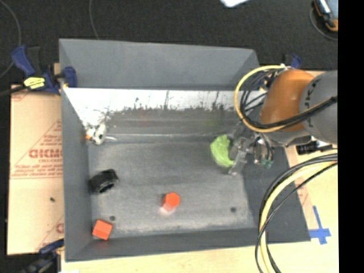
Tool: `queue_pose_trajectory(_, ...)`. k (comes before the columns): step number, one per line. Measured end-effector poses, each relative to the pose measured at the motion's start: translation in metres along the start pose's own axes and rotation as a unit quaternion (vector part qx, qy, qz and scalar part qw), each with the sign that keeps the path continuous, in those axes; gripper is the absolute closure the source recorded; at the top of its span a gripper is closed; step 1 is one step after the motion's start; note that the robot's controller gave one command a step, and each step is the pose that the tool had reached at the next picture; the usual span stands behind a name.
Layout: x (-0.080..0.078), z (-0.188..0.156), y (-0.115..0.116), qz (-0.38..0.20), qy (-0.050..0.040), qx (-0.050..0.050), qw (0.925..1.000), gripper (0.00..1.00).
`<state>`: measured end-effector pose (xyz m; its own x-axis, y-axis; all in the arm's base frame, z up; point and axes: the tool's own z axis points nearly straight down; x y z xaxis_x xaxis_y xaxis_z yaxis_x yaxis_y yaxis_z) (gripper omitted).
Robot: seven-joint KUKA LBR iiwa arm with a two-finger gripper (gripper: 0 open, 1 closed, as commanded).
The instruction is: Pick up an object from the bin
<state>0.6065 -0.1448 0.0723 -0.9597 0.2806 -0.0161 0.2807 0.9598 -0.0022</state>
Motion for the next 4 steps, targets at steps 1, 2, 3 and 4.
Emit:
queue_pose_trajectory(1,0.001,0.000,0.001,-0.004,0.0002,0.000,1.0000,1.00)
queue_pose_trajectory(2,0.002,-0.002,0.001,-0.007,0.0006,0.000,1.0000,1.00)
queue_pose_trajectory(3,0.004,-0.020,0.000,-0.006,0.0050,0.000,1.0000,1.00)
queue_pose_trajectory(4,0.001,-0.040,0.000,-0.007,0.0005,0.000,1.0000,1.00)
